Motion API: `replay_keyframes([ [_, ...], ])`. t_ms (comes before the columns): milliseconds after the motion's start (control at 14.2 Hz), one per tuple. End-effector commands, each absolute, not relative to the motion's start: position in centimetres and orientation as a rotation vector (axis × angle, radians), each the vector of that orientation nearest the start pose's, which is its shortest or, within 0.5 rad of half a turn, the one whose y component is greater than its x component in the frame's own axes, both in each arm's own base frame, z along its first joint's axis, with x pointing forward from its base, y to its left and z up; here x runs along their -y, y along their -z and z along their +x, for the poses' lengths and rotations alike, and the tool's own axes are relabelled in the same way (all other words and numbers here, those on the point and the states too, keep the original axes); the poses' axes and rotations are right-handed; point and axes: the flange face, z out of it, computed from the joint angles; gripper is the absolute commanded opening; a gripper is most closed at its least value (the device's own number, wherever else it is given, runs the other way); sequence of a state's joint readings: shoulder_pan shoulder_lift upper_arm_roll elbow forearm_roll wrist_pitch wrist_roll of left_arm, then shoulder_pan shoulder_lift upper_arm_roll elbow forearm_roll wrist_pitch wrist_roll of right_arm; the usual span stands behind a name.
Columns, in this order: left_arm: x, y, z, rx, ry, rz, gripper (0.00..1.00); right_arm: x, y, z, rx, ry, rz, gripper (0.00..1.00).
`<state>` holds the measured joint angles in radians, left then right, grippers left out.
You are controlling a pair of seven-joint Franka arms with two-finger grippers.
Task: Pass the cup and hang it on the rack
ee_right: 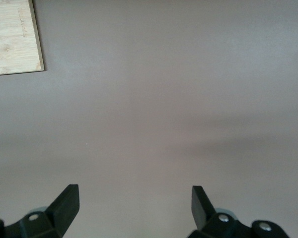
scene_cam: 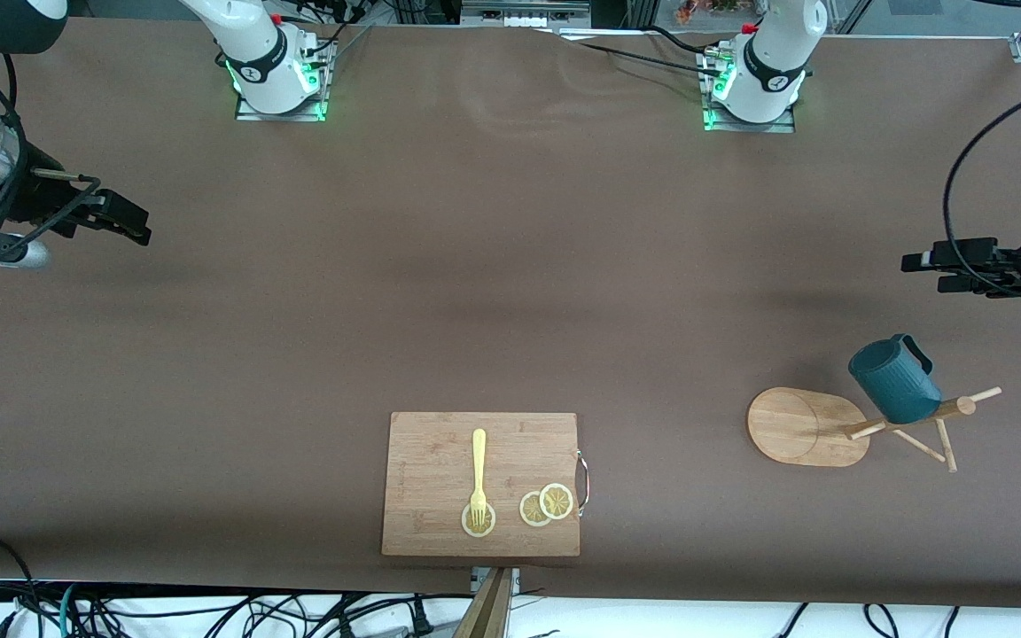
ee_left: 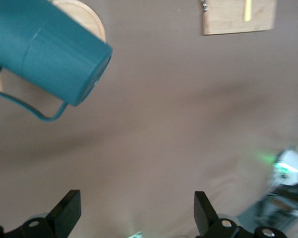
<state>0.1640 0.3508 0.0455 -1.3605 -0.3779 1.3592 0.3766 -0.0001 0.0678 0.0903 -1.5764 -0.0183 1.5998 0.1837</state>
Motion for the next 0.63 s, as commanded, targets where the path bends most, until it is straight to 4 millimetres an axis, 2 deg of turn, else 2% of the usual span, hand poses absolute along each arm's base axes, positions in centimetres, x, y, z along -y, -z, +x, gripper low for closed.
replay_keyframes([
  [0, -4.4, -53.4, 62.4, -0.419, -0.308, -3.380, 1.00, -4.6, -58.9, 57.3, -0.163, -0.054, -3.156, 1.00],
  [282, -1.6, -57.4, 61.9, -0.499, -0.153, -3.254, 1.00, -4.7, -58.8, 57.2, -0.163, -0.057, -3.155, 1.00],
  [353, -1.1, -58.7, 61.4, -0.517, -0.115, -3.203, 1.00, -4.6, -58.9, 57.2, -0.163, -0.056, -3.156, 1.00],
  [423, -0.6, -59.3, 61.1, -0.534, -0.109, -3.161, 1.00, -4.7, -58.9, 57.2, -0.163, -0.057, -3.155, 1.00],
  [564, 1.4, -61.2, 60.1, -0.584, -0.084, -3.071, 1.00, -4.7, -58.8, 57.2, -0.163, -0.059, -3.155, 1.00],
])
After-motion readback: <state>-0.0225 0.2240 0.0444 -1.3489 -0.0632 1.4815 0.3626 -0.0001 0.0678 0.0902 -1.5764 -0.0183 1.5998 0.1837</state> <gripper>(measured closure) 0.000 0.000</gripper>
